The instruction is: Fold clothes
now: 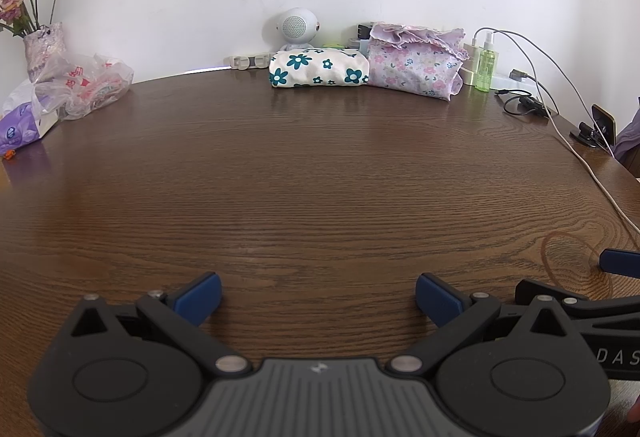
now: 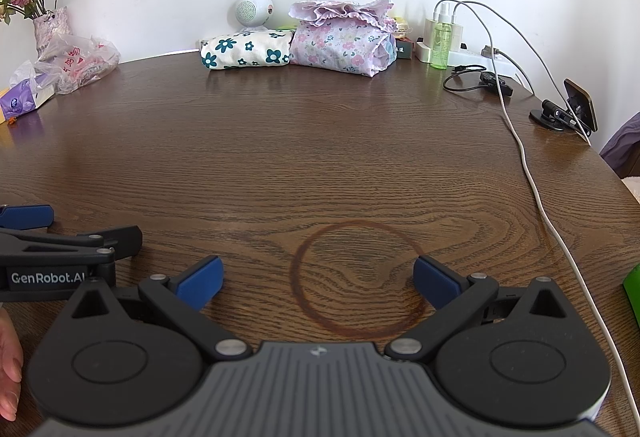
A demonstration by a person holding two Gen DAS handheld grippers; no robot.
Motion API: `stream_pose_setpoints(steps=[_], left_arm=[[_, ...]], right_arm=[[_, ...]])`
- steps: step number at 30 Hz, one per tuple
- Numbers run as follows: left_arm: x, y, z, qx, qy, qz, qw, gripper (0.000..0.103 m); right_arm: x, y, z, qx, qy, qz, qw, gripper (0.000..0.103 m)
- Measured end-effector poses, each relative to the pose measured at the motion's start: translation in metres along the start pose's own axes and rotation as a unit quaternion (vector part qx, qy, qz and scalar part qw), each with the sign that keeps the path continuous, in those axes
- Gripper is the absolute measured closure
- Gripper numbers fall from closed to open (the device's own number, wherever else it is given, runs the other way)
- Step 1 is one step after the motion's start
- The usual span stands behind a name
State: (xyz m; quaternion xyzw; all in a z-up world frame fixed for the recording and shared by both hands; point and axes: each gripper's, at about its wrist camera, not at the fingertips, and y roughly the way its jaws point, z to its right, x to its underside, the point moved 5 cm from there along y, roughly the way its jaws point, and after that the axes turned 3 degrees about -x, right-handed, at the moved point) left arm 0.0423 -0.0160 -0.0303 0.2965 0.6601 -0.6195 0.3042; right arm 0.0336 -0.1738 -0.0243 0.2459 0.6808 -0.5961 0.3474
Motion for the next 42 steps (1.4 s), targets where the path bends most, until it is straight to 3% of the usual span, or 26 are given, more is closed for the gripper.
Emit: stream_pose_setpoints(steps=[42], left_arm=[[0.0008, -0.0001, 0.0, -0.004, -0.004, 0.0, 1.0, 0.0]], right_arm=[[0.0009, 0.0016, -0.0004, 0.002, -0.001, 0.0, 1.0, 0.001]])
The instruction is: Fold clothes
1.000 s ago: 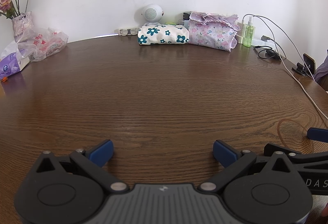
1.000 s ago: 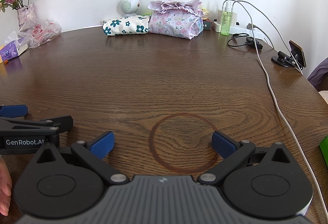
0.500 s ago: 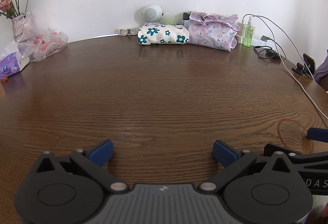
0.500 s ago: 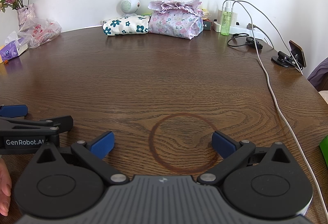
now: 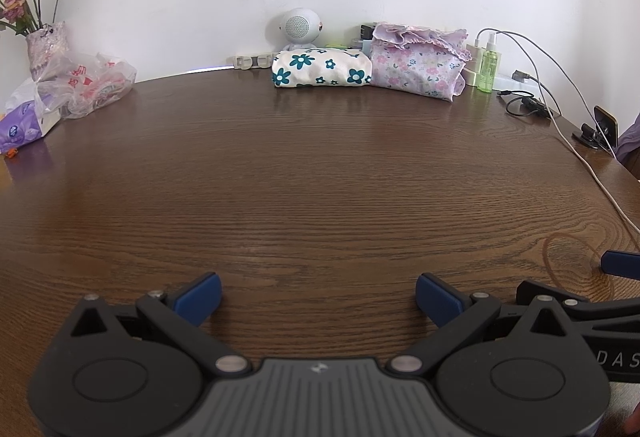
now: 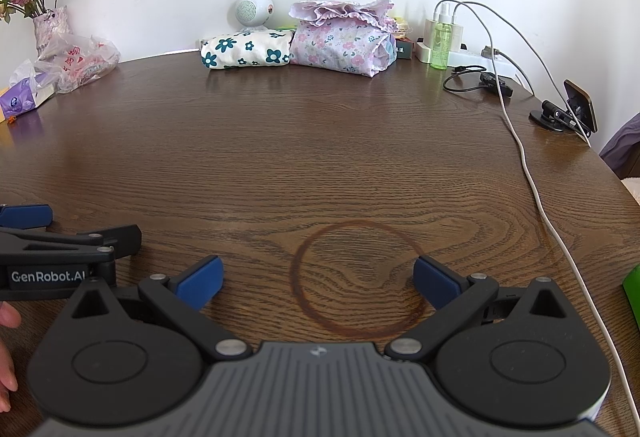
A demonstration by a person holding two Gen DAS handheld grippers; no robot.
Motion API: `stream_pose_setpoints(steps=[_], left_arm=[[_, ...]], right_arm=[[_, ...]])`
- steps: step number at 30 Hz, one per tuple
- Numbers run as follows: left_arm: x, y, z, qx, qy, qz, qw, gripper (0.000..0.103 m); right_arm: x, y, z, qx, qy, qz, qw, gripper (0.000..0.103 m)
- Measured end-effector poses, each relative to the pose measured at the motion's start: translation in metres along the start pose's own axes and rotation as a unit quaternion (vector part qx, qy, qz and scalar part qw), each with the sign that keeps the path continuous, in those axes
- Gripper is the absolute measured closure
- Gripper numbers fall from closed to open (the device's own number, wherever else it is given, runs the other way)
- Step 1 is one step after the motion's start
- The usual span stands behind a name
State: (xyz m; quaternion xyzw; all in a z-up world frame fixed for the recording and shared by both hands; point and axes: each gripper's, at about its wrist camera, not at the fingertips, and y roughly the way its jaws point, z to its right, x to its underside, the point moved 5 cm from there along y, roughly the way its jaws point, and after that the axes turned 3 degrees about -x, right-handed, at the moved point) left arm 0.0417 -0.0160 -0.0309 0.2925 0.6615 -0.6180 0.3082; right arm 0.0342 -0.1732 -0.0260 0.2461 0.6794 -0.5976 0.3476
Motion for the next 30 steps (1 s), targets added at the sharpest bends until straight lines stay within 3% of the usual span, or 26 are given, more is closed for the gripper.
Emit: stream_pose_setpoints(steps=[21, 24, 27, 30], left_arm=[[0.001, -0.002, -0.002, -0.001, -0.003, 0.001, 1.0, 0.0], [-0.009, -0.001, -0.003, 0.046, -0.019, -0.004, 0.9988, 0.004], [-0.051, 0.003, 0.0, 0.136, -0.059, -0.003, 0.989, 0.004], [-0.122, 0.01, 0.014, 0.184, -0.041, 0.078, 0.979, 0.003]], right_arm=[[0.0, 0.001, 0.001, 0.0, 0.0, 0.0, 1.0, 0.001], [-0.007, 0.002, 0.008, -0.017, 0.011, -0.015, 1.0, 0.0], [-0.033, 0.002, 0.027, -0.055, 0.058, -0.002, 0.997, 0.0], [-0.084, 0.013, 0.052, -0.095, 0.113, 0.049, 0.988, 0.0]])
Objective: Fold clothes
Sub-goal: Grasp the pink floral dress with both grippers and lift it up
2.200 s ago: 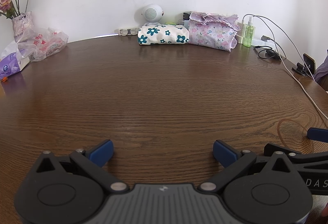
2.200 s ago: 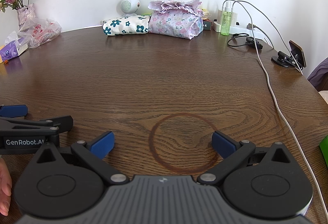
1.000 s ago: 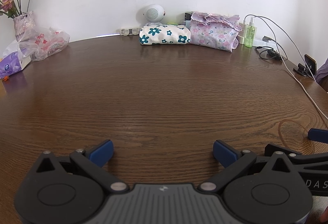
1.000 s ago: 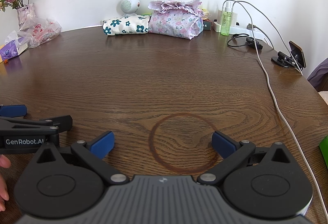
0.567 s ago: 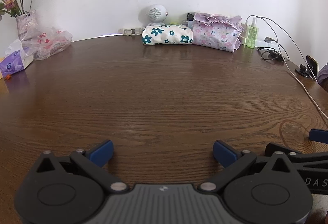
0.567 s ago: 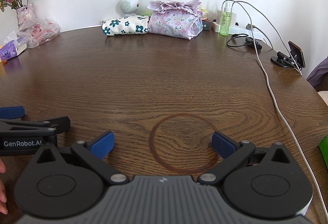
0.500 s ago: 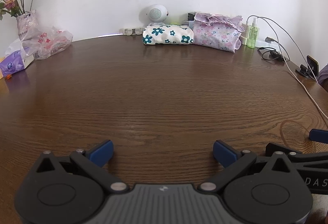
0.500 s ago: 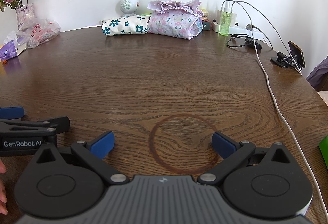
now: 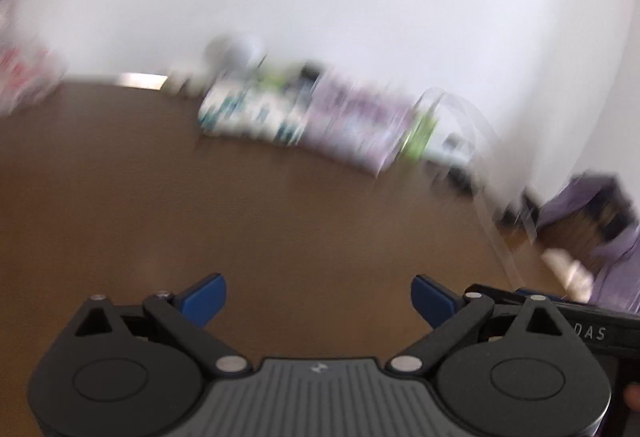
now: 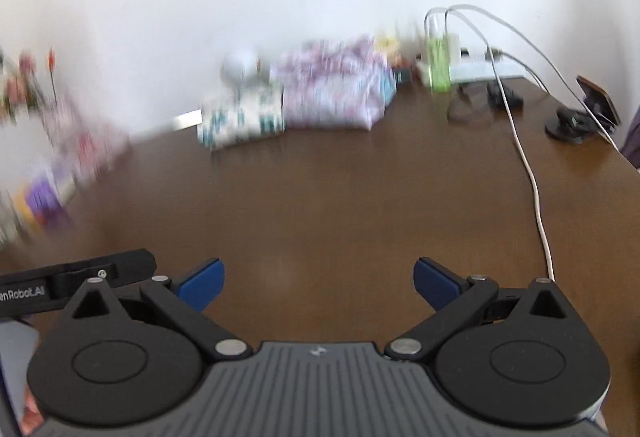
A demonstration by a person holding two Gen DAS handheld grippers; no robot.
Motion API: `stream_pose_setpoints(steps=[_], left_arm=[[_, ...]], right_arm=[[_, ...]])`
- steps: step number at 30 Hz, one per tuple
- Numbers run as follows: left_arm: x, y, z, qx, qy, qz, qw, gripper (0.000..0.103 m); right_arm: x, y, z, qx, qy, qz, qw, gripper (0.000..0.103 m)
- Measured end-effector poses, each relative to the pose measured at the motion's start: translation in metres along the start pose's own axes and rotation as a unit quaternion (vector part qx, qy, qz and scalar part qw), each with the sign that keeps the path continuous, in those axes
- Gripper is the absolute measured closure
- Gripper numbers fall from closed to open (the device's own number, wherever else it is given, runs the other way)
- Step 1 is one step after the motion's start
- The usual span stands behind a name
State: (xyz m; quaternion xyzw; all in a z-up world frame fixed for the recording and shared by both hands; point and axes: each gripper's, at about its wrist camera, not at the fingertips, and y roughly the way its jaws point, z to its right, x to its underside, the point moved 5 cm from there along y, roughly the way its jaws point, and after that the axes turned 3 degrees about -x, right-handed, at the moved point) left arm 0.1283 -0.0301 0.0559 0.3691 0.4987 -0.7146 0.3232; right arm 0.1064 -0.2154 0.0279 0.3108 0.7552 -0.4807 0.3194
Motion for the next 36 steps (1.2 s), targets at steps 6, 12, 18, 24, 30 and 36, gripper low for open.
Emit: stream_pose_setpoints(steps=[6, 12, 18, 24, 30, 36], left_arm=[[-0.116, 0.123, 0.009, 0.03, -0.017, -0.001, 0.9994, 0.009], [-0.149, 0.227, -0.004, -0.003, -0.093, -0.058, 0.9939, 0.019], [-0.143, 0.266, -0.008, 0.017, -0.111, -0.121, 0.9864, 0.092], [-0.163, 0.224, 0.004, 0.095, -0.108, -0.068, 0.9872, 0.102], [-0.225, 0.076, 0.052, 0.149, -0.035, 0.069, 0.9857, 0.102], [-0.256, -0.125, 0.097, 0.194, 0.013, 0.219, 0.9562, 0.102]], right_arm=[[-0.134, 0.069, 0.045, -0.035, 0.106, 0.061, 0.992, 0.0], [-0.197, 0.173, 0.086, -0.102, 0.221, 0.04, 0.969, 0.003], [-0.196, 0.24, 0.085, -0.078, 0.213, -0.015, 0.974, 0.089], [-0.208, 0.189, 0.056, -0.106, 0.15, 0.022, 0.983, 0.102], [-0.25, 0.05, -0.006, -0.14, 0.059, 0.12, 0.981, 0.103], [-0.271, -0.14, -0.104, -0.217, -0.057, 0.213, 0.951, 0.103]])
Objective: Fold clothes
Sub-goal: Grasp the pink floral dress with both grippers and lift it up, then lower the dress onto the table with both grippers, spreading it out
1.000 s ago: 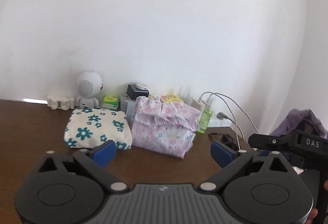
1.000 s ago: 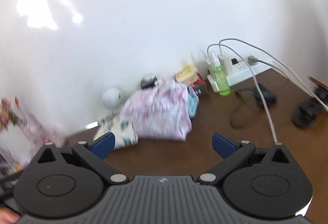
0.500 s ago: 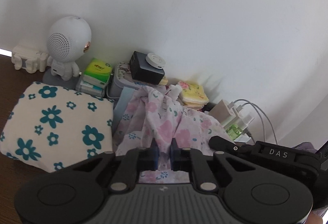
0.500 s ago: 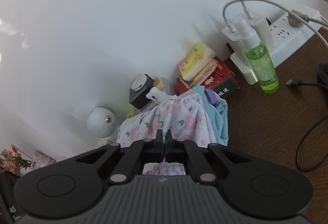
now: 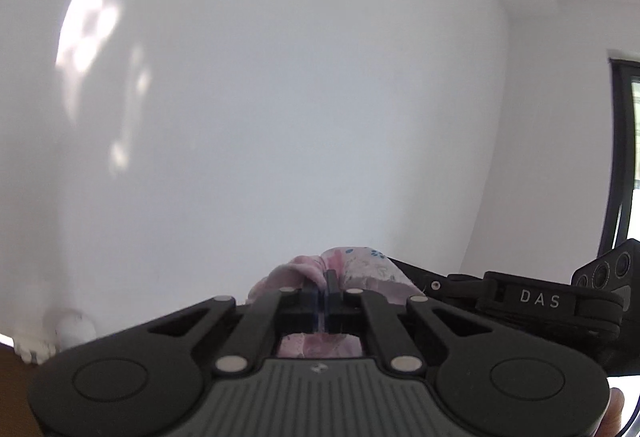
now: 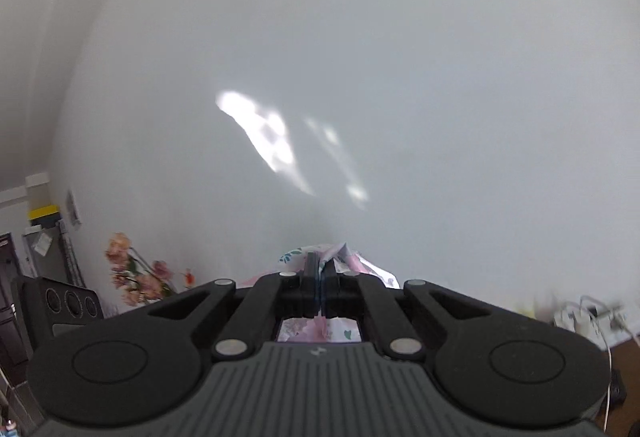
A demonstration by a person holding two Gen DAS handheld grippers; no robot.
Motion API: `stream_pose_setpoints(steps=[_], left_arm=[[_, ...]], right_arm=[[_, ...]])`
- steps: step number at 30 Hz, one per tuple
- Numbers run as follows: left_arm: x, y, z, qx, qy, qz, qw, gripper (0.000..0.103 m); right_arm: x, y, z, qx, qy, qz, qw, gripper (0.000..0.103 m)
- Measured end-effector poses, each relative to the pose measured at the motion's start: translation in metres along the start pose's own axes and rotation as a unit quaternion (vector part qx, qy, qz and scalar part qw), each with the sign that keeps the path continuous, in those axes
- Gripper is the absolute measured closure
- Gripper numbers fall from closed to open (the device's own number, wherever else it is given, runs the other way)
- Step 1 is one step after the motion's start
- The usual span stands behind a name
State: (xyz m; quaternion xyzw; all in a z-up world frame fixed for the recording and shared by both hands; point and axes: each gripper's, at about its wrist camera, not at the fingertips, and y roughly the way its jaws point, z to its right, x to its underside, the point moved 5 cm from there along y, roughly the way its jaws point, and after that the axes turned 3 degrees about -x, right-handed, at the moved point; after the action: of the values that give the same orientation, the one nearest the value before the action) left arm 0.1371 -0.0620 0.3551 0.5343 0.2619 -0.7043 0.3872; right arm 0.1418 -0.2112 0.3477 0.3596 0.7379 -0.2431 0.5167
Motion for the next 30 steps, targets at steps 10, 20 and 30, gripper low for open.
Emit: stream_pose_setpoints(steps=[10, 20, 30], left_arm=[[-0.104, -0.175, 0.133, 0.0, 0.122, 0.115, 0.9858, 0.102], [-0.069, -0.11, 0.084, -0.071, 0.109, 0.025, 0.9911, 0.102], [0.16, -0.017, -0.121, -0.153, 0.016, -0.289, 0.945, 0.058]], right_arm=[[-0.102, -0.155, -0.179, -0.052, -0.127, 0.112, 0.984, 0.103], [-0.083, -0.077, -0.109, -0.034, -0.043, 0.026, 0.998, 0.103], [0.115, 0.06, 0.131, 0.22, 0.029, -0.233, 0.947, 0.046]])
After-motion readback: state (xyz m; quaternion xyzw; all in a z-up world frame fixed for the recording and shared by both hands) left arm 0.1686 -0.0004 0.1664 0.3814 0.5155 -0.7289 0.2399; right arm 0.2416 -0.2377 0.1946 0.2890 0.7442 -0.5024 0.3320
